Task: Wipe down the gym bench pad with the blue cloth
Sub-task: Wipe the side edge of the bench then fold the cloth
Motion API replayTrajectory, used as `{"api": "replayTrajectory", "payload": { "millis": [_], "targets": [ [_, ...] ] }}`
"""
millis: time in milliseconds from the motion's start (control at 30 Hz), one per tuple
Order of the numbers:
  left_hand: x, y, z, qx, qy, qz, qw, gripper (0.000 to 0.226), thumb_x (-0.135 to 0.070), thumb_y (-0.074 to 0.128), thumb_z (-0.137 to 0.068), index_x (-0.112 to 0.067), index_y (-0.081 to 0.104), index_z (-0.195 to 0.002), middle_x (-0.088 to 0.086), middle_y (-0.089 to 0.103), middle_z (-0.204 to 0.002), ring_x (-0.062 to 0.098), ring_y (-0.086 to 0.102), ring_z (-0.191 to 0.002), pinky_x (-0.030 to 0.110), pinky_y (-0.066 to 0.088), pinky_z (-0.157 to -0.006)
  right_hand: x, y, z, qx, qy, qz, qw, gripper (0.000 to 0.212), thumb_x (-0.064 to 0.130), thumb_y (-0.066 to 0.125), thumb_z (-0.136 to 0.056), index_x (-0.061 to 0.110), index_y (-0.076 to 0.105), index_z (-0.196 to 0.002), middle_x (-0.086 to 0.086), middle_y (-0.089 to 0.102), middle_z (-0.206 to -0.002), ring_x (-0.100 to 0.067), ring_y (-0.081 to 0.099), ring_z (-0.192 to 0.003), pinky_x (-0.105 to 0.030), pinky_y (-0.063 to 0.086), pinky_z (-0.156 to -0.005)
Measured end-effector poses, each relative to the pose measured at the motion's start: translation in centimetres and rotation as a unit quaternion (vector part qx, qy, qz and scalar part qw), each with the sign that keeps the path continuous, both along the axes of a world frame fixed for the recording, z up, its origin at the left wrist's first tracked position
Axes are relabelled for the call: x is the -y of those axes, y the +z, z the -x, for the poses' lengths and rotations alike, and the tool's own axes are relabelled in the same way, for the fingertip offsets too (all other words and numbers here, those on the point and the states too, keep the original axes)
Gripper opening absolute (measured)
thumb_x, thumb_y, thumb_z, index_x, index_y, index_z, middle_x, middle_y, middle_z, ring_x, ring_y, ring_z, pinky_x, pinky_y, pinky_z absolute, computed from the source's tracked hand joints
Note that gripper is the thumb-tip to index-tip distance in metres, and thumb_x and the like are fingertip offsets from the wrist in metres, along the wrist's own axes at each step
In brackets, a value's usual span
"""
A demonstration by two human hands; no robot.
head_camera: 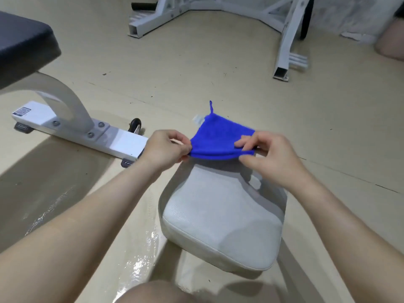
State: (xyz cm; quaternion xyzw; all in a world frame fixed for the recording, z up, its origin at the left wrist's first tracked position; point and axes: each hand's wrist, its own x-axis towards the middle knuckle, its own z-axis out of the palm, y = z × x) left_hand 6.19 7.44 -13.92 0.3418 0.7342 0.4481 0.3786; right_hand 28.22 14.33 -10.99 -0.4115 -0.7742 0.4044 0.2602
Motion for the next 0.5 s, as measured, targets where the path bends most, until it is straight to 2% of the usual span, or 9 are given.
{"api": "replayTrajectory", "payload": {
  "millis": [100, 167, 267, 367, 500],
  "targets": [
    [1.0, -1.8, -0.6, -0.101, 0.008, 0.049, 0.994, 0.011, -0.011, 0.064, -0.078, -0.021, 0.065, -0.083, 0.004, 0.072, -0.066, 0.015, 0.065, -0.061, 0.025, 0.048, -0.061, 1.7, -3.5, -0.9, 0.132, 0.054, -0.026, 0.989, 0.015, 0.005, 0.069, -0.078, 0.017, 0.062, -0.072, 0.008, 0.071, -0.106, 0.010, 0.055, -0.112, -0.001, 0.037, -0.087],
    [1.7, -2.2, -0.7, -0.114, 0.014, 0.058, 0.992, 0.018, -0.013, 0.063, -0.076, -0.025, 0.063, -0.089, 0.001, 0.071, -0.065, 0.012, 0.066, -0.064, 0.024, 0.048, -0.061, 2.4, -4.4, -1.4, 0.166, 0.065, -0.067, 0.982, 0.016, 0.009, 0.070, -0.081, 0.018, 0.060, -0.073, 0.007, 0.070, -0.113, 0.004, 0.051, -0.122, -0.007, 0.038, -0.092],
    [3.0, -2.7, -0.8, -0.090, 0.023, 0.068, 0.993, 0.023, -0.019, 0.064, -0.070, -0.027, 0.062, -0.092, 0.000, 0.071, -0.069, 0.018, 0.068, -0.071, 0.038, 0.056, -0.077, 3.2, -4.5, -1.7, 0.195, 0.082, -0.114, 0.971, 0.021, 0.010, 0.069, -0.082, 0.024, 0.056, -0.073, 0.007, 0.069, -0.118, -0.003, 0.050, -0.127, -0.019, 0.041, -0.097],
    [4.2, -2.9, -0.9, -0.086, 0.031, 0.067, 0.994, 0.021, -0.022, 0.065, -0.067, -0.029, 0.058, -0.086, 0.000, 0.070, -0.071, 0.020, 0.069, -0.071, 0.044, 0.056, -0.078, 3.9, -4.3, -1.8, 0.224, 0.100, -0.133, 0.960, 0.024, 0.012, 0.067, -0.083, 0.028, 0.052, -0.073, 0.012, 0.068, -0.118, -0.001, 0.056, -0.120, -0.017, 0.042, -0.090],
    [5.4, -3.1, -1.1, -0.099, 0.036, 0.069, 0.992, 0.013, -0.022, 0.069, -0.068, -0.028, 0.062, -0.077, 0.000, 0.069, -0.069, 0.020, 0.068, -0.068, 0.043, 0.057, -0.074, 4.7, -4.2, -2.3, 0.247, 0.111, -0.142, 0.952, 0.025, 0.015, 0.066, -0.084, 0.031, 0.050, -0.072, 0.017, 0.066, -0.120, -0.002, 0.059, -0.115, -0.018, 0.044, -0.086]
  ]
}}
